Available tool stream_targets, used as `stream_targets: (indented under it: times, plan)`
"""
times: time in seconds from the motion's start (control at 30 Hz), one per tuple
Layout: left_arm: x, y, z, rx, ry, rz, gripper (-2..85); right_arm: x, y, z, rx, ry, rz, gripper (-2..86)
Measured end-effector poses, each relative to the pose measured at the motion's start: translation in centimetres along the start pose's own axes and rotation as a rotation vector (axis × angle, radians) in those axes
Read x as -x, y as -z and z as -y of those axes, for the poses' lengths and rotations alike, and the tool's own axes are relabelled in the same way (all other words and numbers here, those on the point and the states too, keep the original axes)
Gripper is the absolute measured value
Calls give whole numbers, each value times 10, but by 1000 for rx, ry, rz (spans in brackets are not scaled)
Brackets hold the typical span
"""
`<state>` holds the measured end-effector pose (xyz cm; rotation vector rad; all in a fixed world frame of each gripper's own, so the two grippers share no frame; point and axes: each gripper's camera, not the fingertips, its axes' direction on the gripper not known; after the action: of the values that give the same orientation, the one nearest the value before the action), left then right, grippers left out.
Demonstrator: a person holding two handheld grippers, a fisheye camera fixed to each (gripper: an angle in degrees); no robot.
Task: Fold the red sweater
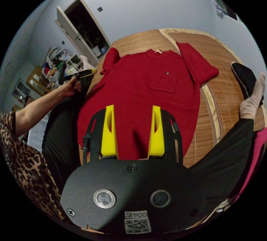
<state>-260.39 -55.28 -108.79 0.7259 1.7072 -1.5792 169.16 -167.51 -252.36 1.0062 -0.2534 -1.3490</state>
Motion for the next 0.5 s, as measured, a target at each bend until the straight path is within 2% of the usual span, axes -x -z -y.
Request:
stream_targets:
  times: [0.13, 0.2, 0.3, 0.5]
  plan:
    - [28, -20, 33, 44, 49, 115, 163, -19, 0, -17, -100, 42, -49, 183]
    - [40, -36, 50, 88, 69, 139, 156, -37, -6, -36, -169, -8, -79, 181]
    - [47, -54, 61, 124, 73, 170, 147, -55, -10, -35, -179, -80, -18, 169]
    - [47, -76, 69, 166, 64, 192, 137, -63, -22, -34, -125, -26, -49, 145]
